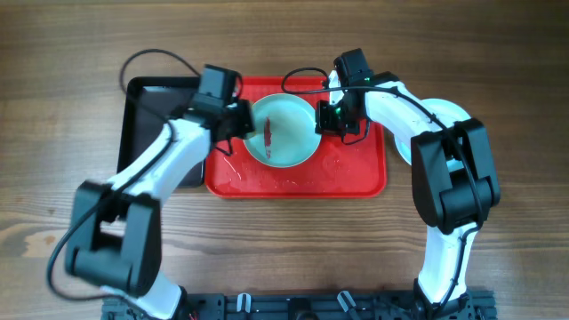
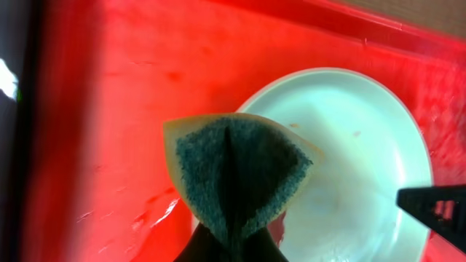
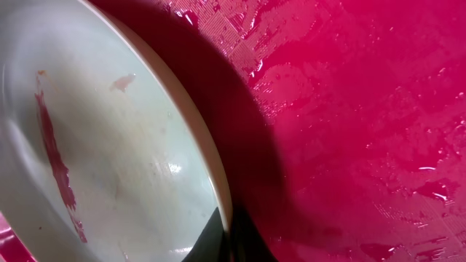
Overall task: Clean dirty plates on tray and stack at the side
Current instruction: 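Move the sponge with the left gripper onto the sauced plate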
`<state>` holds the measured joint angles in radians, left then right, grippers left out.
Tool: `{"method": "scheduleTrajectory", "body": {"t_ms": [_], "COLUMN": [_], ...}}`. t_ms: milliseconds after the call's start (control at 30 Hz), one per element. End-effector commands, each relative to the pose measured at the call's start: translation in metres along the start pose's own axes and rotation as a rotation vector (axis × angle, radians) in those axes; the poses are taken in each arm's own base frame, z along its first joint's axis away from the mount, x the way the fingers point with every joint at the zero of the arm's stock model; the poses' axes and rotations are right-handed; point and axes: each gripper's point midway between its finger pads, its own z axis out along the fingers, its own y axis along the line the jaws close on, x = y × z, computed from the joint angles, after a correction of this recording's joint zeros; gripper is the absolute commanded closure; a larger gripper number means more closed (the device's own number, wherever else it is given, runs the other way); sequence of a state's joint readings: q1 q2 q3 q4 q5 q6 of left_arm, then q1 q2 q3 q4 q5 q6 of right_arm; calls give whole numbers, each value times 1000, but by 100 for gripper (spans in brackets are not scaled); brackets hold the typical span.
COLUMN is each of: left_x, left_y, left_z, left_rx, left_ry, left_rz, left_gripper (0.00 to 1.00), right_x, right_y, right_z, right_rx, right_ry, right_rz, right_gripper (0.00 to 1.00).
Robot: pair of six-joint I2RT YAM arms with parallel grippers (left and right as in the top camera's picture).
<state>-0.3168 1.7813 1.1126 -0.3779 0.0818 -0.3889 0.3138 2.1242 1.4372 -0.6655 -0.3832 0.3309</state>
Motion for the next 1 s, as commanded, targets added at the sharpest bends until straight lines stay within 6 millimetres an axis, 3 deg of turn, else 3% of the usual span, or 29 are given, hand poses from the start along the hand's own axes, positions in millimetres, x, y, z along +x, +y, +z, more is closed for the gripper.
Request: {"method": "scheduleTrajectory", "body": {"t_ms": [0, 233, 367, 467, 567, 700, 967], "left_x": [21, 33, 65, 86, 79, 56, 22], "left_y": [-18, -24, -17, -35, -42, -41, 4], "left_z": [27, 46, 59, 56, 57, 62, 84], "left_rx": [43, 1, 3, 134, 161, 122, -146], "left_ry": [58, 58, 185, 280, 252, 149, -39], "left_rz": [142, 237, 233, 245, 229, 190, 125], "left_gripper": [96, 96, 96, 96, 96, 96, 96], "right_x": [10, 10, 10, 10, 11, 17, 26], "right_y": [-7, -6, -6, -5, -4, -4, 9], "right_z": [12, 12, 12, 12, 12, 12, 18], "right_rx": [29, 22, 22, 18, 11, 10, 23], "right_ry": [40, 42, 42, 43, 46, 68, 89], "right_rz": [-6, -7, -6, -6, -6, 0, -37], "right_gripper": [96, 96, 96, 96, 96, 96, 96]}}
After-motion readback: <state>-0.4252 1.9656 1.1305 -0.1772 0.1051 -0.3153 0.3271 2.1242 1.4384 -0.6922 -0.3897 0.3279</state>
